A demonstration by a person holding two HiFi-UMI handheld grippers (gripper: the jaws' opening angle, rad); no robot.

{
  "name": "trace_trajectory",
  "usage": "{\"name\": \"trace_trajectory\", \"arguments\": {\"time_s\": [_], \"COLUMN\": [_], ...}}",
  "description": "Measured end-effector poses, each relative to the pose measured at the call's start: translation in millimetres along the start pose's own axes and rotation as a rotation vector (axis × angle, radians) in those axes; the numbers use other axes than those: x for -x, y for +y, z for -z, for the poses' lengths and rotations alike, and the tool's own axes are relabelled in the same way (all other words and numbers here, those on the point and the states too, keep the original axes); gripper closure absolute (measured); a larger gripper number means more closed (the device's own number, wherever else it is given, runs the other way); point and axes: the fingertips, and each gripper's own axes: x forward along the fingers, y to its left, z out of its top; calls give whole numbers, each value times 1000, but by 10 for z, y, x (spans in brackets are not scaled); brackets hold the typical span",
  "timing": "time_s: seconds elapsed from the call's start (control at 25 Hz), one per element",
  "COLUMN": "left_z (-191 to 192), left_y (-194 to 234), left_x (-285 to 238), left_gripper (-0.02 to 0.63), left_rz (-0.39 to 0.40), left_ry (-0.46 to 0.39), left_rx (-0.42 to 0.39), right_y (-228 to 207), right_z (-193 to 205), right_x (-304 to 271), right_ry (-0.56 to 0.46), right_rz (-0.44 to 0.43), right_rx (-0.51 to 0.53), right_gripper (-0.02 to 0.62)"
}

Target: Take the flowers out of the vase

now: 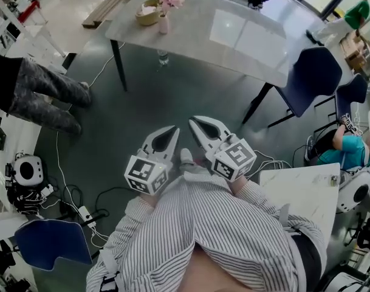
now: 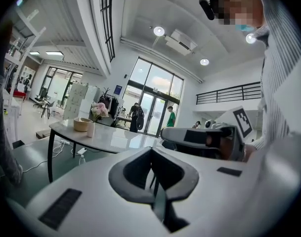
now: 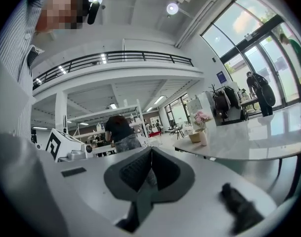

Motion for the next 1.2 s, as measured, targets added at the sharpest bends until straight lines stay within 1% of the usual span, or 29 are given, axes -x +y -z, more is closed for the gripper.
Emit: {"name": "trace_trajectory", "arguments": {"time_s": [0.08,0.2,0.36,0.52,0.72,1.04,1.2], "left_z": [-126,-258,-424,-491,-446,-369,-410], "left_y": [120,300,554,660,757,980,1137], "left_x": [-213,-526,-880,-1171,-1362,-1409,-1547], "left_gripper": [595,595,595,595,595,594,595], "left_rz": [-6,-10,-30,-35,-35,-73,-59], "left_ry": [-9,-18,-33,-34,-15,5,13], "left_rx": [-6,-19,-10,-8,2,43,46], "right_y": [-196,-500,-834,-1102,-1251,-1394,-1536], "right_z": [-168,-305,-415,-458,-423,-263,-275], "right_x": [-105,-272,-461,-589,-743,-923,-1093], "right_ry": [-38,-54,-39,-30,-1,48,62], "right_rz": [-19,-24,-29,-37,-48,-46,-30], "right_rx": [3,12,14,14,9,-25,-36], "right_gripper": [580,580,580,580,580,580,580]}}
